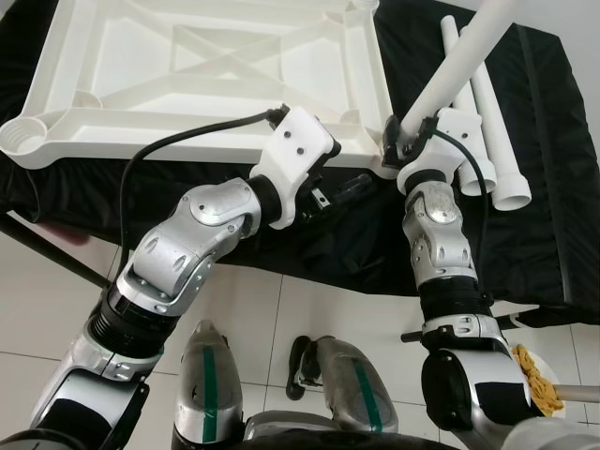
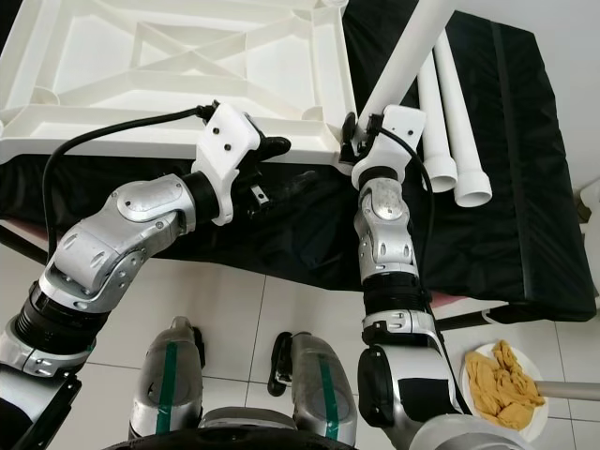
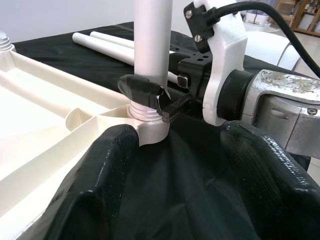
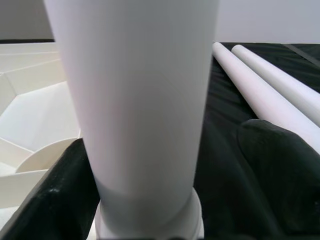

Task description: Building children table

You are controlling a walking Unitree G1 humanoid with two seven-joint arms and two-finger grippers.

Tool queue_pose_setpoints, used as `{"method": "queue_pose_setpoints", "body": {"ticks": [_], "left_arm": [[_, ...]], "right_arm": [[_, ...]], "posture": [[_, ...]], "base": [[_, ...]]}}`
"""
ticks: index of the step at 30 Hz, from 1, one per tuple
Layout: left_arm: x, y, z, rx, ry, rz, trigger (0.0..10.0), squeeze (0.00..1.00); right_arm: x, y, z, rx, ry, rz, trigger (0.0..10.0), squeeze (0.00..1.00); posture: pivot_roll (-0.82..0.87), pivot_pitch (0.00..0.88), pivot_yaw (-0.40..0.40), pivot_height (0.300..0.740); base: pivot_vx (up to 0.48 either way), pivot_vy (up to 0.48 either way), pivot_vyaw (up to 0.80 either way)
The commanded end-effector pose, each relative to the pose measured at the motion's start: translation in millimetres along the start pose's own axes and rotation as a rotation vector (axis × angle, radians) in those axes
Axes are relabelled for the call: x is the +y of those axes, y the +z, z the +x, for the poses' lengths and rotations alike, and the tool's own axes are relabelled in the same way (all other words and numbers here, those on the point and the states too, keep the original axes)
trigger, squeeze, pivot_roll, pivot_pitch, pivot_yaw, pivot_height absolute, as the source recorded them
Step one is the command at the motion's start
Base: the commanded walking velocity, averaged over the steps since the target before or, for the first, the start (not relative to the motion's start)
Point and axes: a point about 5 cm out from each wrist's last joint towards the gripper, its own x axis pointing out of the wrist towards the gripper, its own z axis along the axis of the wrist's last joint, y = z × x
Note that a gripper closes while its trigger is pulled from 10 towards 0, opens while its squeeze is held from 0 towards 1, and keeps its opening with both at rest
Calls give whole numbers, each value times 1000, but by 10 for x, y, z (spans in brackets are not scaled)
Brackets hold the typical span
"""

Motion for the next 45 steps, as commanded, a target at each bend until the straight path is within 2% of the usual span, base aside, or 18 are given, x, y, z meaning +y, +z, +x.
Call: {"method": "queue_pose_setpoints", "body": {"ticks": [1, 6, 7, 9, 10, 11, 14, 23, 24, 25, 31, 32, 34, 35, 38, 39, 40, 45], "left_arm": [[-42, -20, 19, 9, -44, 6, 10000, 0], [-27, -29, 29, 7, -29, 15, 10000, 0], [-23, -33, 29, 6, -26, 15, 10000, 522], [-17, -36, 29, 5, -22, 12, 10000, 522], [-7, -40, 29, 1, -20, -14, 10000, 1000], [13, -30, 21, -9, -21, -55, 10000, 1000], [17, -26, 18, -11, -22, -63, 10000, 1000], [58, -38, 12, -4, 8, -49, 10000, 1000], [93, -60, 24, 13, 37, -35, 10000, 1000], [137, -98, 38, 38, 69, -10, 10000, 0], [218, -179, 56, 88, 123, 31, 10000, 0], [342, -275, 71, 140, 201, 46, 10000, 0], [342, -275, 71, 140, 201, 46, 10000, 0], [433, -310, 79, 164, 253, 59, 10000, 0], [433, -310, 79, 164, 253, 59, 10000, 0], [461, -315, 82, 171, 265, 72, 10000, 0], [491, -320, 85, 181, 276, 99, 10000, 0], [586, -382, 86, 227, 312, 176, 10000, 0]], "right_arm": [[-75, 4, -10, -9, -27, 1, 10000, 1000], [-75, 51, -17, -8, -34, -16, 10000, 1000], [-48, 47, -25, -3, -10, -15, 10000, 0], [-26, 42, -37, -1, 12, -13, 10000, 0], [-12, 34, -58, 2, 26, -16, 10000, 0], [-13, 12, -102, 7, 42, -20, 10000, 0], [-14, 10, -119, 9, 40, -23, 10000, 0], [-98, -19, -273, -5, 63, -28, 10000, 0], [-118, -19, -315, -12, 69, -30, 10000, 0], [-133, -23, -352, -11, 77, -37, 10000, 0], [-157, -35, -398, -6, 83, -45, 10000, 0], [-203, -65, -452, 0, 75, -41, 0, 0], [-203, -65, -452, 0, 75, -41, 0, 0], [-223, -95, -487, 16, 79, -47, 0, 0], [-223, -95, -487, 16, 79, -47, 0, 0], [-212, -112, -504, 29, 97, -49, 8392, 0], [-226, -135, -526, 45, 102, -54, 10000, 0], [-291, -160, -576, 68, 103, -70, 10000, 0]], "posture": [[133, 23, -123, 740], [134, 19, -127, 740], [133, 21, -128, 740], [133, 21, -128, 740], [133, 21, -128, 740], [132, 23, -128, 740], [132, 23, -128, 740], [121, 39, -121, 740], [117, 44, -118, 740], [114, 47, -118, 740], [106, 54, -110, 740], [98, 59, -102, 740], [98, 59, -102, 740], [94, 62, -99, 740], [94, 62, -99, 740], [92, 61, -97, 740], [85, 65, -94, 740], [78, 67, -86, 740]], "base": [[0, 0, 0], [0, 0, 0], [0, 0, 0], [0, 0, 0], [0, 0, 0], [0, 0, 0], [0, 0, 0], [0, 0, 0], [0, 0, 0], [0, 0, 0], [0, 0, 0], [0, 0, 0], [0, 0, 0], [0, 0, 0], [0, 0, 0], [0, 0, 0], [0, 0, 0], [0, 0, 0]]}}
